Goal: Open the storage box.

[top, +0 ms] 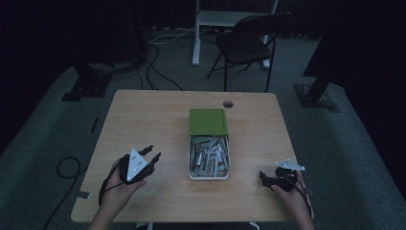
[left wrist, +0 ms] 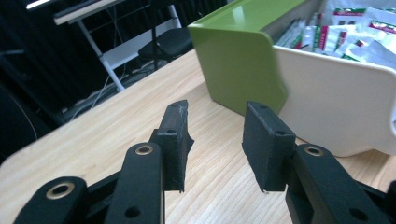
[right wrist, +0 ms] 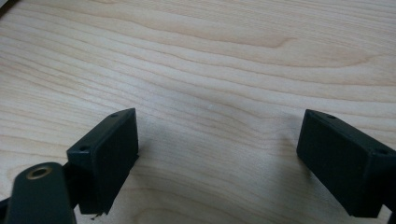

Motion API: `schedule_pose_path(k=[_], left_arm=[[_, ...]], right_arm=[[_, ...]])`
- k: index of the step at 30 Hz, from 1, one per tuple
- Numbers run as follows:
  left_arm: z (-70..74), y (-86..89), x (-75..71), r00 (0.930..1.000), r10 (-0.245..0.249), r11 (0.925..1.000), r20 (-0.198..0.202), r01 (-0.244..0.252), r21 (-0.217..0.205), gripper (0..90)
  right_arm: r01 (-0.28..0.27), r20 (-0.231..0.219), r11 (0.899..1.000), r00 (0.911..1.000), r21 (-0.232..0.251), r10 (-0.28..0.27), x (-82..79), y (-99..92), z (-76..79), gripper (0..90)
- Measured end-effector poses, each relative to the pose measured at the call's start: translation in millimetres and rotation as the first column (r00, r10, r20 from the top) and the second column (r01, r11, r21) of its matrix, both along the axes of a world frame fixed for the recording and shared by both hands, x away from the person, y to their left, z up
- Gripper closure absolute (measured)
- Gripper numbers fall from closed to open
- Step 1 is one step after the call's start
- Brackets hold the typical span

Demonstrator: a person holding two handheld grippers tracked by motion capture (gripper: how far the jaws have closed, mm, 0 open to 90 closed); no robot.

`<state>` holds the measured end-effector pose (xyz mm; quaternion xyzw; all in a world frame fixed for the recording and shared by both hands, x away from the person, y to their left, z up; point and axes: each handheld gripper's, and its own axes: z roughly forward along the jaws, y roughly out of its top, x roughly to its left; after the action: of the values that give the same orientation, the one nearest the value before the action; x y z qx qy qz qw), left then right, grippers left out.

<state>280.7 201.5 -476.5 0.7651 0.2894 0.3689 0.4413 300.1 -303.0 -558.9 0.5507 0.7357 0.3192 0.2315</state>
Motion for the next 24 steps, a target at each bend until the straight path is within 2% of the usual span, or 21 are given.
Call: schedule_pose_path(k=[3,4,6,7,12,14,16,18,20,24], left_arm=[[-5.3,9.0,-1.1,0.9993,0.028,0.9994,-0.024,-0.028,-0.022,61.1],[-6.3,11.1,-1.4,0.9986,0.039,0.9988,-0.036,-0.04,-0.029,58.2],[-9.3,16.0,-1.9,0.9966,0.053,0.9981,-0.063,-0.055,-0.029,57.9],[-11.2,18.3,-2.3,0.996,0.064,0.9968,-0.062,-0.067,-0.043,57.9],[-23.9,29.0,-3.0,0.9862,0.11,0.9912,-0.123,-0.118,-0.06,55.4],[-29.0,33.1,-3.0,0.98,0.131,0.9884,-0.15,-0.141,-0.058,54.4],[-33.0,37.1,-3.2,0.971,0.153,0.9839,-0.183,-0.167,-0.063,51.3],[-35.7,40.1,-3.6,0.9655,0.176,0.978,-0.192,-0.194,-0.077,50.0],[-37.8,42.7,-3.6,0.9581,0.19,0.975,-0.214,-0.21,-0.073,49.1],[-42.6,48.6,-2.6,0.9377,0.222,0.9628,-0.267,-0.254,-0.091,47.6]], right_arm=[[0.0,0.0,1.0,1.0,0.0,0.0,0.0,0.0,0.0,12.3],[0.001,0.0,1.0,1.0,0.0,-0.001,0.0,0.1,0.0,12.3],[0.0,0.0,1.0,1.0,0.0,0.0,0.0,0.0,0.0,12.3],[0.001,0.0,1.0,1.0,0.0,-0.001,0.0,0.1,0.0,12.3],[0.0,0.001,1.0,1.0,-0.001,0.0,0.1,0.0,0.0,12.3],[0.0,0.0,1.0,1.0,-0.001,0.0,0.0,0.0,0.0,12.3],[0.0,0.0,1.0,1.0,0.0,0.0,0.0,0.0,0.0,12.3],[0.0,0.0,1.0,1.0,0.0,0.0,0.0,0.1,0.0,12.3],[0.0,0.0,1.0,1.0,0.0,0.0,0.0,0.0,0.0,12.3],[0.0,0.0,1.0,1.0,0.0,0.0,0.0,0.1,0.0,12.3]])
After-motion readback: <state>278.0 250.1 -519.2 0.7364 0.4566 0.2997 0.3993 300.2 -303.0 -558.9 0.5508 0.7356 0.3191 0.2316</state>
